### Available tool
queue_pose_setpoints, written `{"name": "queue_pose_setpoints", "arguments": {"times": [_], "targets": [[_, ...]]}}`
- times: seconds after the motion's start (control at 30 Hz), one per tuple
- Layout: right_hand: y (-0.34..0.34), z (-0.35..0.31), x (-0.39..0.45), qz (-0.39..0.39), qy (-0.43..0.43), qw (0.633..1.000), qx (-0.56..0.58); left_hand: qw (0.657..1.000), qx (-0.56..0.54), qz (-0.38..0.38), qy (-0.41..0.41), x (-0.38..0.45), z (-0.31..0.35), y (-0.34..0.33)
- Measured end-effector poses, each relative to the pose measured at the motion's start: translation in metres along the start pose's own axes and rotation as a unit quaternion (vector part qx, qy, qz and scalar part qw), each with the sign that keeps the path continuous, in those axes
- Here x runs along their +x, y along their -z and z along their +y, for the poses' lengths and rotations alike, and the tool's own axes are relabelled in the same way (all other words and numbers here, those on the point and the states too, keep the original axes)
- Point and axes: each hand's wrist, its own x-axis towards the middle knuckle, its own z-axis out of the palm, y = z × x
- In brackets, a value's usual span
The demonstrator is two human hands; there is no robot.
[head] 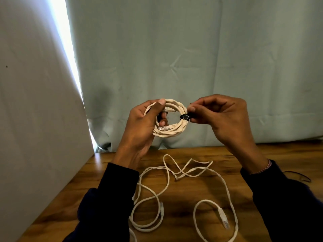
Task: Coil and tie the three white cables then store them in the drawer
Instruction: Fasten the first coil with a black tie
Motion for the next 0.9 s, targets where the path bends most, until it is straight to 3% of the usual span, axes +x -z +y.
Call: {"name": "queue_pose_setpoints", "arguments": {"times": [0.2,0.43,0.53,0.7,0.8,0.9], "targets": [[0.000,0.002,-0.003,-0.028,0.109,0.987,-0.118,0.999,0.026,0.024,-0.027,-0.001,0.003,0.001],[-0.002,0.005,-0.003,-0.047,0.223,0.924,-0.306,0.982,0.135,0.072,-0.113,-0.004,0.005,-0.006],[-0.002,0.004,-0.003,-0.043,0.171,0.939,-0.294,0.968,0.183,0.079,-0.151,-0.005,0.004,-0.009],[0.006,-0.010,0.002,-0.054,-0.054,0.993,-0.092,0.981,0.145,0.051,-0.120,-0.005,0.005,-0.007],[0.012,-0.016,0.004,-0.074,-0.144,0.985,0.056,0.995,0.065,0.015,-0.073,-0.004,0.005,-0.002],[0.015,-0.020,0.004,-0.100,-0.193,0.970,0.107,0.998,0.026,-0.026,-0.047,-0.004,0.003,0.002]]}}
